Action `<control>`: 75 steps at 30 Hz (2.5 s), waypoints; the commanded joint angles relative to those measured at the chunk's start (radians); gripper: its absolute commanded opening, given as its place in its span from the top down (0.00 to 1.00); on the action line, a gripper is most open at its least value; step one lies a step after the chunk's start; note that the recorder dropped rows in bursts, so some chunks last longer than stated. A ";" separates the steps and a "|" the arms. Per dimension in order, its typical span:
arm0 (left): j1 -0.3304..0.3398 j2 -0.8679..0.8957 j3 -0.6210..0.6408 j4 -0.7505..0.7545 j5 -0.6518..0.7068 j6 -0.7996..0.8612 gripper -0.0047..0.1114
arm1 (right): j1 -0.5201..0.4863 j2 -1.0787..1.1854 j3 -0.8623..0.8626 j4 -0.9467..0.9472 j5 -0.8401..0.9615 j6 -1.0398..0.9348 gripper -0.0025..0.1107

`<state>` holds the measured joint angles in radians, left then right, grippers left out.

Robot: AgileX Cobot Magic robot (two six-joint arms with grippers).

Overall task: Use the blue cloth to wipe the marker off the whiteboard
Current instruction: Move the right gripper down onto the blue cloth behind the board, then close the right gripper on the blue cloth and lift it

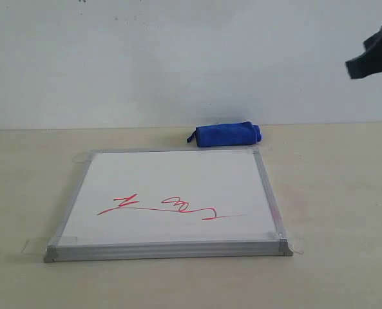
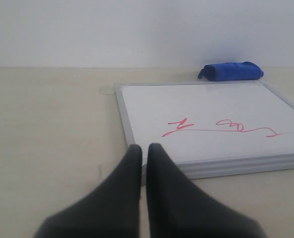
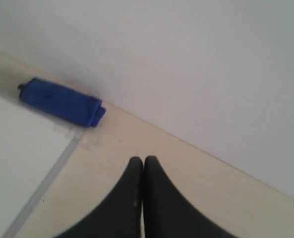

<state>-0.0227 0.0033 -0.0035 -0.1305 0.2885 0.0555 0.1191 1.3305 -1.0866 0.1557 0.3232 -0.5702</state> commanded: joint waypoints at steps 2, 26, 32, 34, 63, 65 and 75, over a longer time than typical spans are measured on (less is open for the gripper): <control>0.001 -0.003 0.004 -0.001 -0.003 0.005 0.93 | 0.043 0.200 -0.152 0.036 0.229 -0.409 0.98; 0.001 -0.003 0.004 -0.001 -0.003 0.005 0.93 | 0.165 0.863 -0.778 0.144 0.284 -0.669 0.98; 0.001 -0.003 0.004 -0.001 -0.003 0.005 0.93 | 0.159 1.002 -0.942 0.148 0.287 -0.556 0.98; 0.001 -0.003 0.004 -0.001 -0.003 0.005 0.93 | 0.159 1.036 -0.974 0.151 0.267 -0.554 0.98; 0.001 -0.003 0.004 -0.001 -0.003 0.005 0.93 | 0.160 1.188 -1.009 0.070 0.075 -0.557 0.45; 0.001 -0.003 0.004 -0.001 -0.003 0.005 0.93 | 0.160 1.204 -1.009 0.070 0.048 -0.557 0.45; 0.001 -0.003 0.004 -0.001 -0.003 0.005 0.93 | 0.160 1.254 -1.009 0.072 -0.080 -0.552 0.45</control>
<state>-0.0227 0.0033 -0.0035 -0.1305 0.2885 0.0555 0.2880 2.5847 -2.0916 0.2284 0.2565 -1.1224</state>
